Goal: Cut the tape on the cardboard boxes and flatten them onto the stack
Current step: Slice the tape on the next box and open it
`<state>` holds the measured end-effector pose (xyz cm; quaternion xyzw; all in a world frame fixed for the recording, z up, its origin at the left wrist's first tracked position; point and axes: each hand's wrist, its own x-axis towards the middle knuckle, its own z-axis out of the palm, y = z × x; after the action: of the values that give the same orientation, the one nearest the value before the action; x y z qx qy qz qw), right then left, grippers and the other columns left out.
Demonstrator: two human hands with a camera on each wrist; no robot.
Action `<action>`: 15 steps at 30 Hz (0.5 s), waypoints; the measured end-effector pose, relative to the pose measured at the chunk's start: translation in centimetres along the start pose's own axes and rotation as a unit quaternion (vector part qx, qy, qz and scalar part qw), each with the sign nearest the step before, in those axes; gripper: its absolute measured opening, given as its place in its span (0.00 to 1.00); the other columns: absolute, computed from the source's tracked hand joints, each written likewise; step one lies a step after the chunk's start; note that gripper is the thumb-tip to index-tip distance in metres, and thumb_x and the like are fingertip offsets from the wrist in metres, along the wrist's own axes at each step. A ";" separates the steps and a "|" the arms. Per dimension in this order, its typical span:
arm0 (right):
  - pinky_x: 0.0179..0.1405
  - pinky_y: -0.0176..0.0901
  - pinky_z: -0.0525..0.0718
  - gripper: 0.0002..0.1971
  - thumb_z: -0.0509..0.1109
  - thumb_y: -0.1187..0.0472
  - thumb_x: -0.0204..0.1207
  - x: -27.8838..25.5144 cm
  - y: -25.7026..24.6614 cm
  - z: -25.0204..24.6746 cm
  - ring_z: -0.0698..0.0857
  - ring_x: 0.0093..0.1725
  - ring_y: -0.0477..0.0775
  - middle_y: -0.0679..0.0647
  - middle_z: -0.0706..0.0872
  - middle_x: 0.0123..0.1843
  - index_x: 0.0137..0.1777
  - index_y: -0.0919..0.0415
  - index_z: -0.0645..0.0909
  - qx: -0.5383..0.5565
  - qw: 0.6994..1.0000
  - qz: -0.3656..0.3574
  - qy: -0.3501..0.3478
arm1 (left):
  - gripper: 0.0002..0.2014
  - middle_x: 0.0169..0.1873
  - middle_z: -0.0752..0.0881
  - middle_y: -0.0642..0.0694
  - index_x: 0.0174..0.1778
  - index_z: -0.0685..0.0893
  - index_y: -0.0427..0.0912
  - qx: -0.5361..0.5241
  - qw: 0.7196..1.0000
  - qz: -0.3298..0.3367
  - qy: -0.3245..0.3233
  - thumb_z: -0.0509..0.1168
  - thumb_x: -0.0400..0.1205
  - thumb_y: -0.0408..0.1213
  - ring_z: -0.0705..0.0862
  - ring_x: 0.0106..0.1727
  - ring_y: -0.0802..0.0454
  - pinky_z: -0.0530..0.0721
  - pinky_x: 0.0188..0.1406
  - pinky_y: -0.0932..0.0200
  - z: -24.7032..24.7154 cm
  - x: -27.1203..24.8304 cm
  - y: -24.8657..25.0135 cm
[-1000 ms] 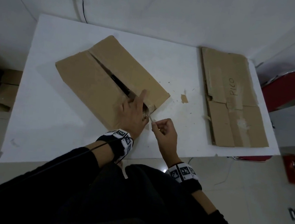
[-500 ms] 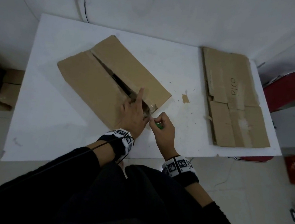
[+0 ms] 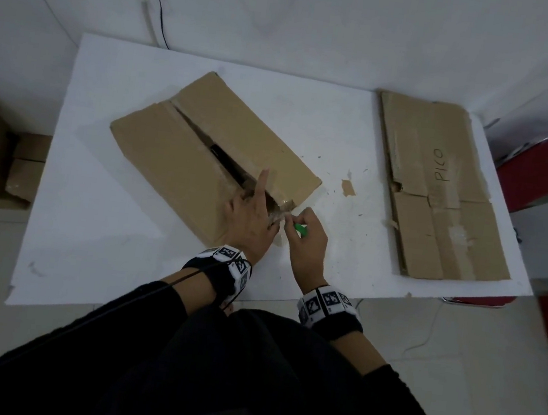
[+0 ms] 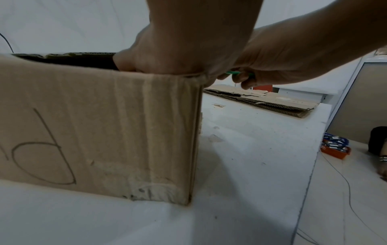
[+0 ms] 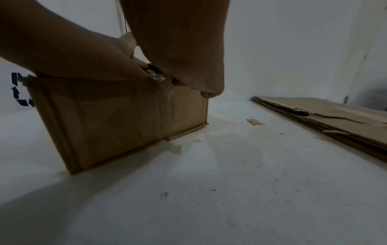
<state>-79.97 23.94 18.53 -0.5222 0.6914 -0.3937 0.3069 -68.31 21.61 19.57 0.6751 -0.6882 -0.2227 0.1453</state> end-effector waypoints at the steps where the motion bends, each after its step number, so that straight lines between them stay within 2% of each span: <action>1: 0.34 0.37 0.66 0.20 0.67 0.60 0.84 0.0 0.4 -0.4 0.67 0.33 0.43 0.45 0.68 0.31 0.34 0.49 0.61 -0.005 1.000 0.004 0.008 | 0.48 0.73 0.75 0.38 0.82 0.30 0.48 0.005 1.000 -0.001 -0.003 0.62 0.83 0.55 0.72 0.66 0.39 0.67 0.64 0.47 -0.1 0.0 0.0; 5: 0.32 0.39 0.66 0.16 0.65 0.61 0.85 0.4 2.5 -3.0 0.65 0.32 0.46 0.63 0.70 0.33 0.39 0.64 0.65 0.011 0.998 0.034 0.060 | 0.48 0.71 0.76 0.37 0.82 0.29 0.45 0.021 1.000 0.008 0.006 0.59 0.83 0.58 0.73 0.64 0.38 0.68 0.62 0.45 -0.2 -0.1 0.0; 6: 0.31 0.39 0.68 0.14 0.64 0.60 0.85 0.7 2.8 -3.5 0.67 0.32 0.46 0.62 0.72 0.34 0.41 0.66 0.67 0.016 0.997 0.047 0.065 | 0.48 0.70 0.77 0.36 0.83 0.31 0.44 0.010 1.000 0.004 0.012 0.60 0.82 0.58 0.73 0.64 0.38 0.68 0.62 0.45 -0.2 -0.1 0.0; 8: 0.32 0.37 0.74 0.12 0.64 0.56 0.86 1.3 2.8 -4.2 0.72 0.34 0.47 0.55 0.77 0.40 0.49 0.66 0.70 0.029 0.993 0.091 0.067 | 0.52 0.68 0.77 0.35 0.83 0.35 0.45 -0.043 0.999 -0.001 0.018 0.65 0.78 0.61 0.74 0.65 0.37 0.68 0.65 0.44 -0.5 -0.1 -0.1; 10: 0.35 0.30 0.77 0.10 0.65 0.57 0.85 2.4 2.2 -4.3 0.76 0.39 0.45 0.52 0.78 0.46 0.55 0.64 0.70 0.047 0.991 0.112 0.065 | 0.61 0.70 0.75 0.35 0.84 0.39 0.46 -0.164 0.986 0.006 0.023 0.74 0.67 0.63 0.73 0.69 0.39 0.69 0.69 0.44 -0.3 0.1 -0.6; 12: 0.37 0.34 0.76 0.05 0.63 0.61 0.86 4.0 1.1 -4.1 0.76 0.39 0.46 0.54 0.78 0.48 0.54 0.61 0.70 0.046 0.993 0.084 0.077 | 0.66 0.71 0.77 0.42 0.83 0.41 0.50 -0.328 0.944 -0.004 0.027 0.79 0.59 0.62 0.76 0.71 0.46 0.75 0.70 0.46 -0.2 0.4 -1.0; 13: 0.39 0.37 0.75 0.03 0.61 0.62 0.86 5.0 0.5 -3.8 0.76 0.39 0.48 0.55 0.78 0.48 0.53 0.60 0.69 0.046 0.993 0.063 0.083 | 0.65 0.67 0.80 0.45 0.83 0.41 0.53 -0.405 0.913 -0.036 0.040 0.80 0.61 0.61 0.79 0.68 0.51 0.80 0.66 0.50 -0.4 0.6 -1.0; 14: 0.40 0.38 0.75 0.03 0.60 0.63 0.87 6.0 0.0 -3.5 0.77 0.41 0.48 0.56 0.79 0.49 0.53 0.60 0.68 0.047 0.995 0.043 0.080 | 0.59 0.64 0.82 0.45 0.82 0.42 0.55 -0.465 0.879 -0.084 0.060 0.78 0.67 0.58 0.83 0.62 0.54 0.83 0.59 0.58 -1.0 0.9 -0.8; 15: 0.41 0.38 0.75 0.03 0.59 0.63 0.88 6.9 -0.6 -3.2 0.78 0.43 0.49 0.55 0.80 0.52 0.53 0.61 0.68 0.044 0.997 0.027 0.064 | 0.51 0.63 0.82 0.44 0.82 0.43 0.53 -0.501 0.850 -0.139 0.086 0.74 0.74 0.52 0.84 0.57 0.56 0.82 0.53 0.66 -1.7 1.4 -0.6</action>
<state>-84.19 17.87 20.57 -0.4637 0.7053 -0.4478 0.2952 -67.02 20.04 20.65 0.6158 -0.3674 -0.4958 0.4899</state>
